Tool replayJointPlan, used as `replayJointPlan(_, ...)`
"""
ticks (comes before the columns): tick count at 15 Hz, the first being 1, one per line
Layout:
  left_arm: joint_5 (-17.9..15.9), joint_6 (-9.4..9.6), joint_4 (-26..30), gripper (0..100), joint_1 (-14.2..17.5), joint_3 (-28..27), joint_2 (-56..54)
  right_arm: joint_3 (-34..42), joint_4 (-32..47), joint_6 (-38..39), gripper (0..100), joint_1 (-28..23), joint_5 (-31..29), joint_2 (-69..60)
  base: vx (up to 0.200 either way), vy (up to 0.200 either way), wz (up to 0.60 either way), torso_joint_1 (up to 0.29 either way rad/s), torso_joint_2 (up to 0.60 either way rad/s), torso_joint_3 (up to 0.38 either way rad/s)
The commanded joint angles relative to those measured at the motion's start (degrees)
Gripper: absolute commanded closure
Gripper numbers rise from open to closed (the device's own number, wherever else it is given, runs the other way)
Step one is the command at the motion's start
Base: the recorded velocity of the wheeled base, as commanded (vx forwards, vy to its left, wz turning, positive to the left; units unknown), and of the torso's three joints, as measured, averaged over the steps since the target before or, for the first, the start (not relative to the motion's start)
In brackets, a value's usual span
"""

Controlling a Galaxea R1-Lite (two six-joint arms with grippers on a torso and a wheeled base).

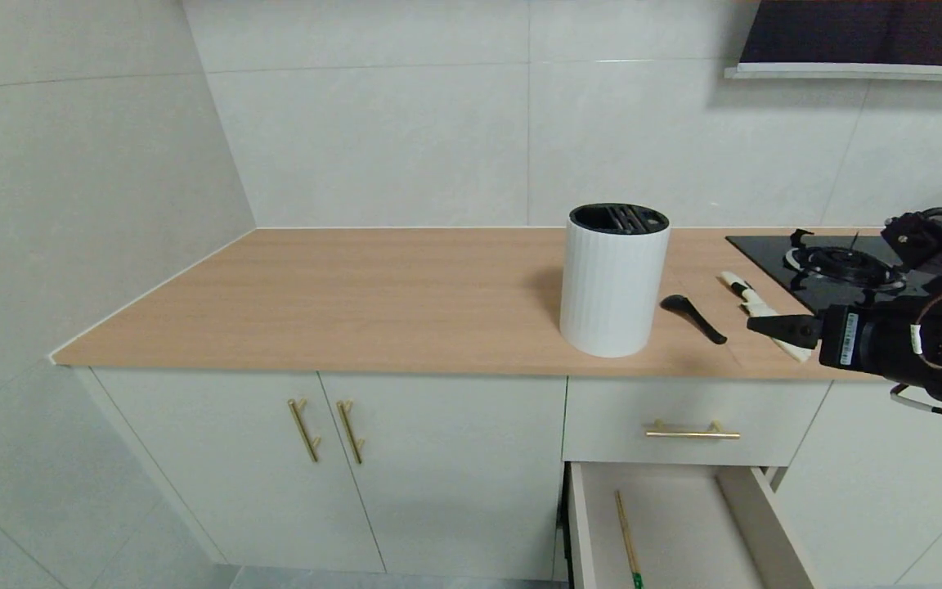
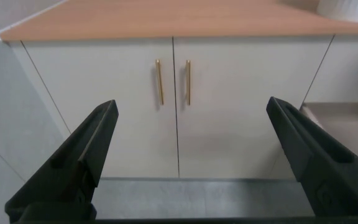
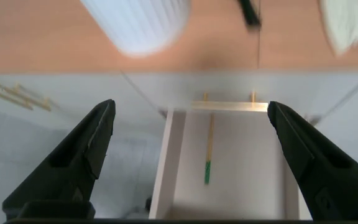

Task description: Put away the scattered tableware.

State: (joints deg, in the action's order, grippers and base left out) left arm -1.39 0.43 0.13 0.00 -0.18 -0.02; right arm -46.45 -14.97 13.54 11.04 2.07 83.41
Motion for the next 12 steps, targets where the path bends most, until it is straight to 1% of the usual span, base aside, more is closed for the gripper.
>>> replayJointPlan(1,-0.02,0.01,0.04,0,0.0,0.01,0.02,-0.75,-4.81,-1.94,0,-0.85,0.04,3.96,0.0,0.0,0.0,0.046,-0.12,-0.08)
replayJointPlan(2,-0.02,0.01,0.04,0,0.0,0.01,0.02,-1.63,-7.27,-3.0,0,-1.73,0.04,6.06,0.0,0.0,0.0,0.027,-0.07,-0.027)
replayJointPlan(3,-0.02,0.01,0.04,0,-0.09,0.01,0.02,-4.79,-10.34,-4.75,0,-3.57,0.21,10.81,0.0,0.0,0.0,0.0,0.0,0.0)
replayJointPlan(6,-0.02,0.01,0.04,0,0.0,0.01,0.02,-17.01,-10.87,-7.22,0,-6.3,3.03,22.94,0.0,0.0,0.0,0.0,0.0,0.0)
replayJointPlan(7,-0.02,0.01,0.04,0,-0.09,0.01,0.02,-21.41,-10.96,-8.09,0,-7.09,3.03,26.98,0.0,0.0,0.0,0.0,0.0,0.0)
replayJointPlan(8,-0.02,0.01,0.04,0,-0.09,0.01,0.02,-21.41,-10.96,-8.09,0,-7.09,3.03,26.98,0.0,0.0,0.0,0.0,0.0,0.0)
replayJointPlan(9,-0.02,0.01,0.04,0,0.0,0.01,0.02,-28.7,-10.87,-10.73,0,-9.2,4.52,33.4,0.0,0.0,0.0,0.0,0.0,0.0)
replayJointPlan(11,-0.02,0.01,0.04,0,-0.09,0.01,0.02,-29.84,-10.78,-12.23,0,-9.64,8.04,34.98,0.0,0.0,0.0,0.0,0.0,0.0)
replayJointPlan(12,-0.02,0.01,0.04,0,0.0,0.01,0.02,-27.73,-10.87,-12.23,0,-9.81,11.55,34.98,0.0,0.0,0.0,0.0,0.0,0.0)
